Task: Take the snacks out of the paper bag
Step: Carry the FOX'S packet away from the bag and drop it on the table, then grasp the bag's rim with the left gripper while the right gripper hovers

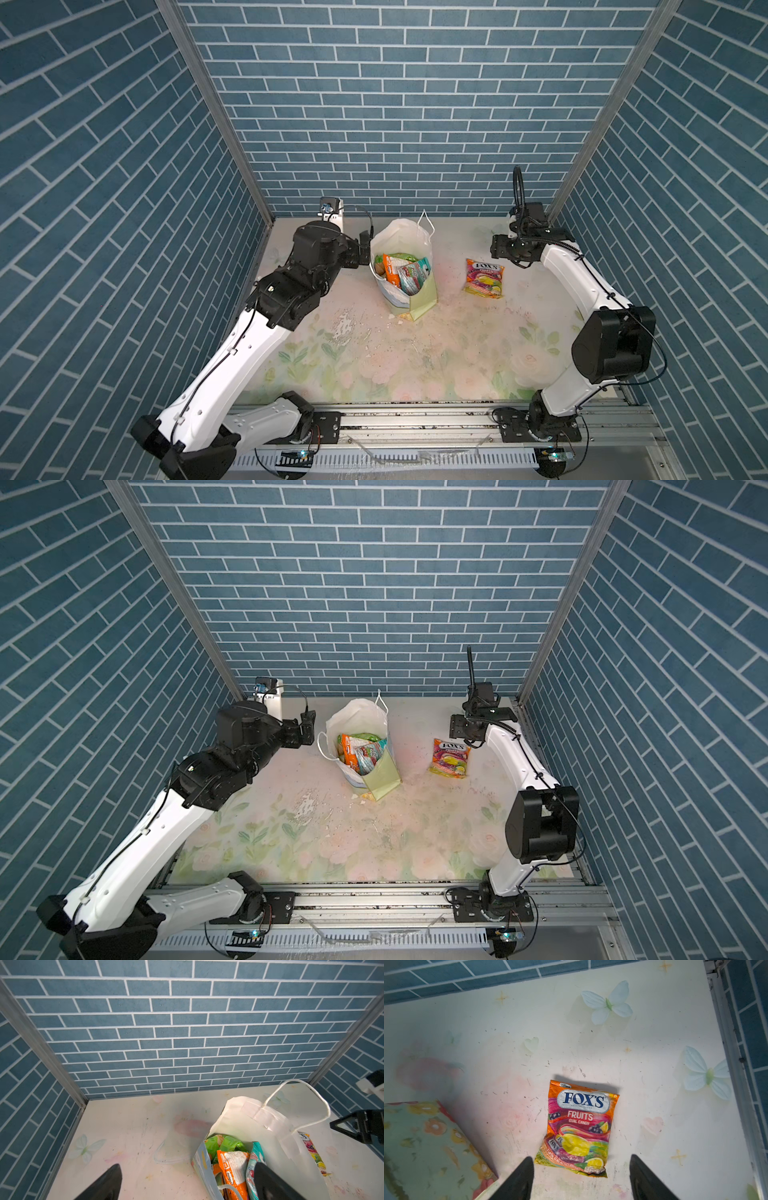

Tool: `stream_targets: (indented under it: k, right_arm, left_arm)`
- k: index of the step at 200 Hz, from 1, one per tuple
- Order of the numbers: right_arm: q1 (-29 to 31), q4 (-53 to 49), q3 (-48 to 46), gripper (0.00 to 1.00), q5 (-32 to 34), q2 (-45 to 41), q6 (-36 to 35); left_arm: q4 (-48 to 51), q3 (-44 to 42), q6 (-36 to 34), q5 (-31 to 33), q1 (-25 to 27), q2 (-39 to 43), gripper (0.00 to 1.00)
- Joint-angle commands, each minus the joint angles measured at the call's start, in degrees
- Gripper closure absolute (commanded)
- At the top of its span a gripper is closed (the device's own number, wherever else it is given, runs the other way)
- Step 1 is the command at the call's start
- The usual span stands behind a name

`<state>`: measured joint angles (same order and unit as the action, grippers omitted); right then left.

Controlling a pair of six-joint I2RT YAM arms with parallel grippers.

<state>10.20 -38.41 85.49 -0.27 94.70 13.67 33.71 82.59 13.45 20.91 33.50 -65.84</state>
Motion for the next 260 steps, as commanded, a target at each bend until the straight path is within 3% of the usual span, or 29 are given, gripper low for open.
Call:
stream_targets:
  k: [1,30,54,97,119,142,167,217,260]
  right_arm:
    - [-0.17,1.45,2.36,0.25,-1.71,-4.04,1.43]
    - [-0.11,6.05,-0.45,0.26,-0.38,-9.03,4.25]
    - [-0.06,12.34,-6.92,0.26,0.17,-13.42,5.90]
    - [-0.04,19.44,-14.68,0.26,-2.27,-15.46,5.87]
    - [-0.01,21.77,-16.85,0.26,-4.39,-16.44,7.52]
    - [-0.03,20.04,-16.33,0.26,-10.99,-17.45,8.33]
    - [-0.02,19.41,-17.89,0.27,-12.76,-19.15,9.71]
    - [-0.09,19.36,-21.43,0.28,-15.06,-22.52,11.60]
    - [-0.09,16.53,-21.40,0.28,-15.23,-23.58,9.67]
  left_arm:
    - [7.43,4.88,3.05,3.47,0.34,-2.61,0.00]
    - [13.09,13.87,4.46,0.03,0.39,-6.87,0.00]
    - [14.34,16.46,6.13,-3.26,0.35,-6.77,0.00]
    - [8.59,10.53,8.18,-15.34,0.36,-4.90,0.00]
    - [10.41,8.07,10.36,-15.91,0.34,-5.92,0.00]
    - [14.32,7.87,14.59,-18.17,0.35,-6.51,0.00]
    - [11.45,3.96,19.60,-22.74,0.38,-4.95,0.00]
    - [14.19,0.19,21.24,-19.52,0.34,-6.47,0.01]
    - [9.99,-3.59,23.14,-20.01,0.34,-9.20,0.04]
